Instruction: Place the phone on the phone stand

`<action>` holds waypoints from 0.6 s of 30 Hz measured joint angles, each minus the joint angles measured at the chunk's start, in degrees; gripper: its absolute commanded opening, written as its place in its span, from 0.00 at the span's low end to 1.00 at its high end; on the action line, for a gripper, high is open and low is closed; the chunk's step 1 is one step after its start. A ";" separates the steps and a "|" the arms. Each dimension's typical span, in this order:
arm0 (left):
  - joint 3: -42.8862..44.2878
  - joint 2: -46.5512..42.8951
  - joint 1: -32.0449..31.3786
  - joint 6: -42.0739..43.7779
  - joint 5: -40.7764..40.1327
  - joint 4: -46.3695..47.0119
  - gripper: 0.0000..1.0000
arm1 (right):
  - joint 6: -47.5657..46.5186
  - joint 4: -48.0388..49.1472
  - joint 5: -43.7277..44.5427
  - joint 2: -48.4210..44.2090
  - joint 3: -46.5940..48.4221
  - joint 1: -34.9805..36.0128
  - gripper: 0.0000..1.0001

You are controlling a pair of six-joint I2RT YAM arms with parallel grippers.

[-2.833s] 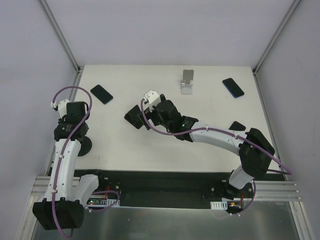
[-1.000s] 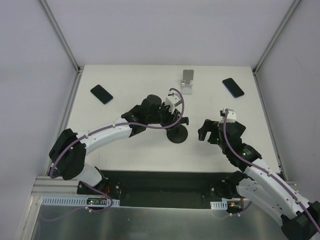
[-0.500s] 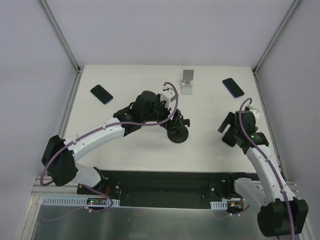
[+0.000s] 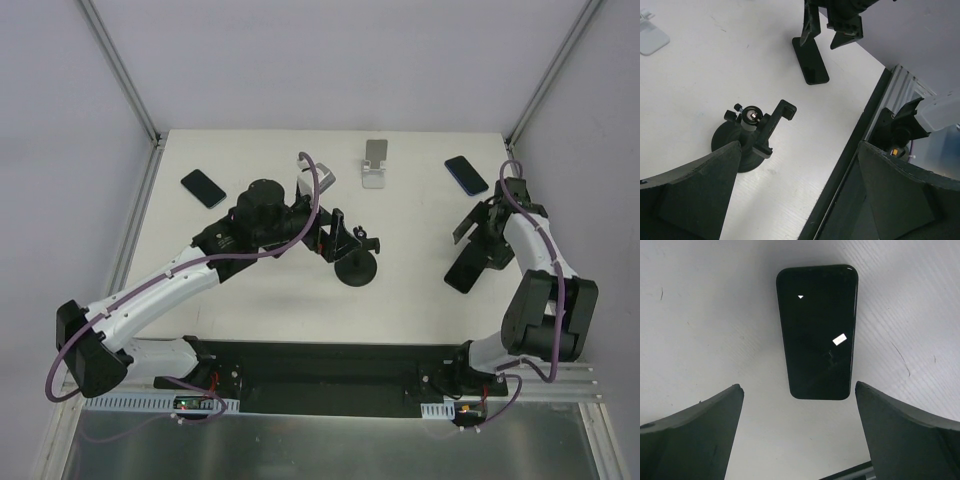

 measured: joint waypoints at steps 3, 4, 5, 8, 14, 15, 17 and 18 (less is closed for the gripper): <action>0.00 0.11 0.02 -1.86 1.07 -0.11 0.99 | -1.66 -2.32 -1.40 4.81 4.00 -0.20 0.96; 0.00 0.15 0.02 -2.16 1.27 -0.09 0.99 | -1.90 -2.71 -1.49 5.81 4.70 -0.20 0.96; 0.00 0.28 0.00 -2.58 1.64 -0.07 0.99 | -2.27 -3.56 -1.46 7.52 5.95 -0.20 0.96; 0.00 0.85 0.02 -3.85 2.78 -0.04 0.99 | -3.17 -5.84 -1.42 12.07 9.20 -0.35 0.96; 0.00 2.43 0.00 -5.31 4.70 -0.17 0.99 | -5.99 -8.59 -0.28 18.43 11.65 -0.63 0.96; 0.00 2.49 0.02 -5.35 4.74 -0.22 0.99 | -6.43 -8.85 0.07 19.17 11.65 -0.70 0.96; 0.00 2.54 0.02 -5.40 4.85 -0.22 0.99 | -7.08 -9.05 0.17 20.46 11.63 -0.98 0.96; 0.00 2.56 0.02 -5.40 4.92 -0.22 0.99 | -7.32 -8.98 0.15 20.96 11.63 -1.18 0.96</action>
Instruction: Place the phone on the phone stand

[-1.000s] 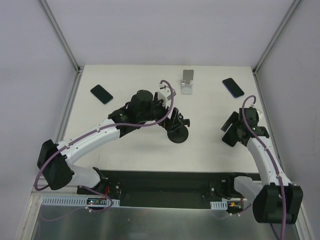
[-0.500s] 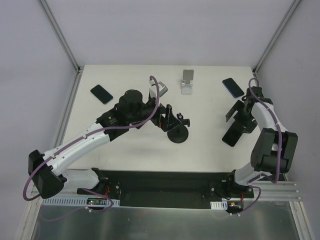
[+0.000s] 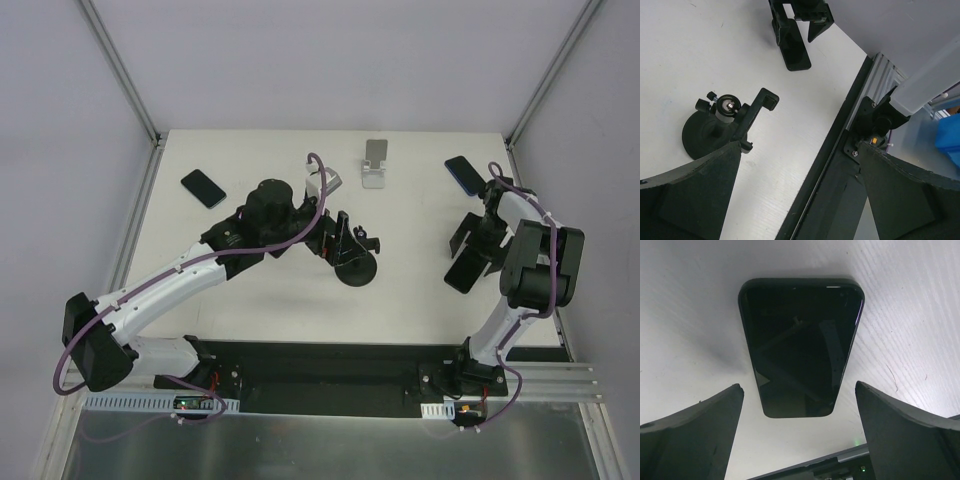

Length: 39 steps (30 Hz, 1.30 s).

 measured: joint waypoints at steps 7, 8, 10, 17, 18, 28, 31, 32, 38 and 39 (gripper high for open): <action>0.00 0.50 0.00 -0.20 0.90 -0.11 0.99 | -1.11 1.53 -1.36 1.99 -0.68 -0.48 0.99; 0.00 0.50 0.00 -0.20 0.90 -0.11 0.99 | -1.16 1.79 -1.57 2.29 -0.81 -0.48 0.99; 0.00 0.50 0.00 -0.20 0.90 -0.13 0.99 | -1.31 2.64 -1.86 2.49 -1.44 -0.50 0.99; 0.00 0.50 0.00 -0.35 0.90 -0.17 0.99 | -1.75 3.39 -2.93 2.43 -2.27 -0.50 0.95; 0.00 0.50 0.00 -0.35 0.90 -0.15 0.99 | -1.75 3.45 -2.95 2.36 -2.36 -0.50 0.94; 0.00 0.44 0.00 -0.39 0.87 -0.15 0.99 | -2.82 6.62 -2.91 -0.63 -5.95 -0.90 0.57; 0.00 0.44 0.00 -0.42 0.87 -0.17 0.99 | -2.75 6.69 -3.13 -0.76 -6.03 -1.09 0.49; 0.00 0.44 0.00 -0.44 0.87 -0.17 0.99 | -2.89 6.84 -3.26 -0.87 -6.16 -1.09 0.45; 0.00 0.37 -0.02 -0.44 0.83 -0.20 0.99 | -2.89 9.86 -3.98 -3.41 -8.98 -1.07 0.35; 0.00 0.33 0.00 -0.42 0.79 -0.20 0.99 | -2.84 11.02 -4.24 -4.44 -10.10 -1.05 0.32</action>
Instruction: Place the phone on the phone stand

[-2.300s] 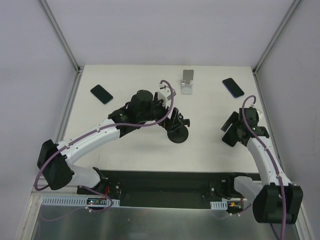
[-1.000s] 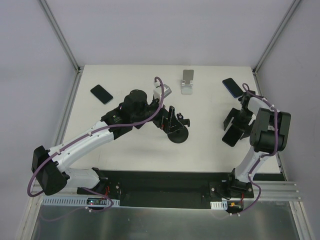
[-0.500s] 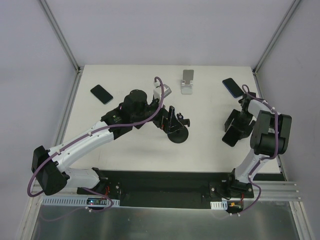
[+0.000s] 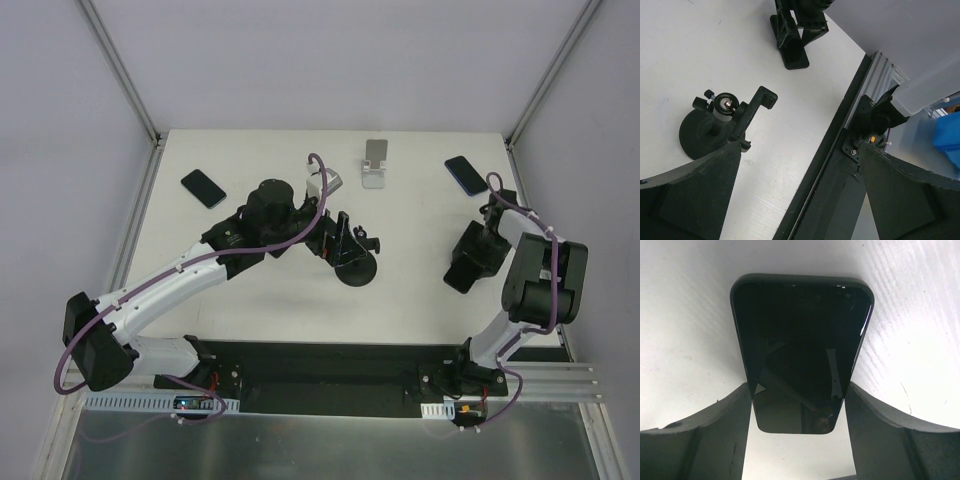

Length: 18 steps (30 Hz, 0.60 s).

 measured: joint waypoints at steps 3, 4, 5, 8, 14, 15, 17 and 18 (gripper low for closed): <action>0.00 -0.17 -0.02 0.00 -0.09 -0.02 0.99 | 0.52 3.78 -1.49 -3.43 -3.61 0.24 0.26; 0.00 -0.24 -0.02 0.02 -0.24 -0.04 0.99 | 0.90 4.98 -2.34 -4.48 -4.70 0.57 0.24; 0.00 -0.31 0.00 0.02 -0.28 -0.04 0.99 | 1.22 6.16 -3.06 -5.40 -5.66 1.09 0.24; 0.00 -0.42 0.00 0.04 -0.76 -0.04 0.99 | 2.16 9.35 -5.38 -7.50 -7.96 2.86 0.20; 0.00 -0.44 0.00 0.09 -1.68 -0.28 0.99 | 3.34 16.50 -8.90 -12.31 -13.60 5.38 0.13; 0.00 -0.48 0.00 0.13 -1.79 -0.46 0.99 | 3.61 17.53 -9.44 -13.16 -14.58 5.92 0.11; 0.00 -0.63 -0.02 0.33 -2.16 -0.52 0.99 | 3.89 19.04 -10.75 -14.99 -16.28 6.95 0.08; 0.00 -0.74 -0.02 0.39 -2.51 -0.55 0.99 | 3.98 19.67 -11.26 -16.13 -17.16 7.50 0.07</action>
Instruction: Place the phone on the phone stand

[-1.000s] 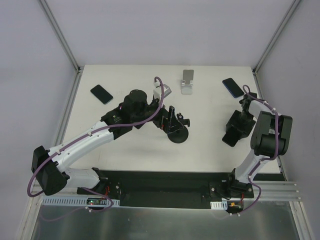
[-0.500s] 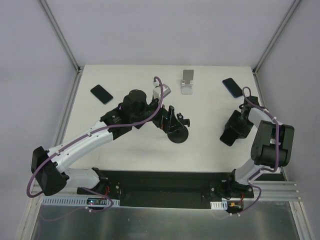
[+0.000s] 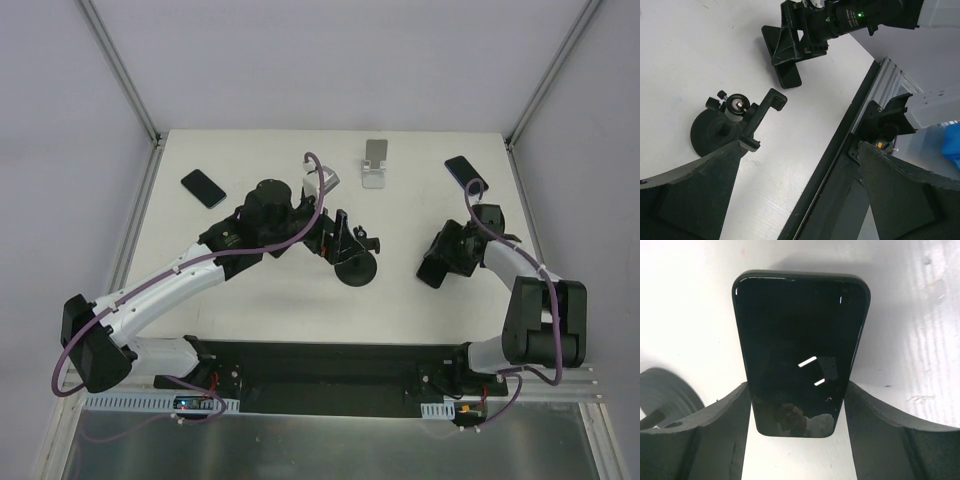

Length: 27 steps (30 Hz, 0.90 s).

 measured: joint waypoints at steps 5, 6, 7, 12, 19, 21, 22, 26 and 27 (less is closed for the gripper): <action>0.00 -0.52 0.02 0.13 -0.72 -0.02 0.99 | -0.31 0.61 -1.07 -5.42 -1.40 1.92 0.01; 0.00 -0.66 0.00 0.15 -0.74 -0.04 0.99 | -0.46 0.63 -1.05 -6.36 -1.40 2.25 0.01; 0.00 -0.74 0.02 0.15 -0.76 -0.04 0.99 | -0.72 0.61 -0.90 -7.61 -1.40 2.69 0.01; 0.00 -0.96 0.02 0.33 -1.20 -0.07 0.97 | -2.27 -0.04 0.11 -13.60 -1.38 5.84 0.01; 0.02 -0.98 0.02 1.29 -1.36 -0.11 0.70 | -5.03 -4.52 2.86 -20.22 -0.11 11.15 0.01; 0.02 -1.05 0.02 1.90 -1.11 -0.15 0.71 | -6.01 -5.95 4.02 -22.23 1.22 13.77 0.01; 0.02 -1.18 0.02 2.08 -0.96 -0.20 0.72 | -6.38 -7.13 4.98 -23.28 2.40 15.41 0.01; 0.02 -2.10 0.00 3.19 -0.66 -0.42 0.77 | -8.52 -11.04 9.01 -26.99 8.66 22.88 0.01; 0.02 -2.36 0.02 3.39 -0.63 -0.42 0.78 | -8.92 -11.69 10.29 -27.67 10.27 24.70 0.01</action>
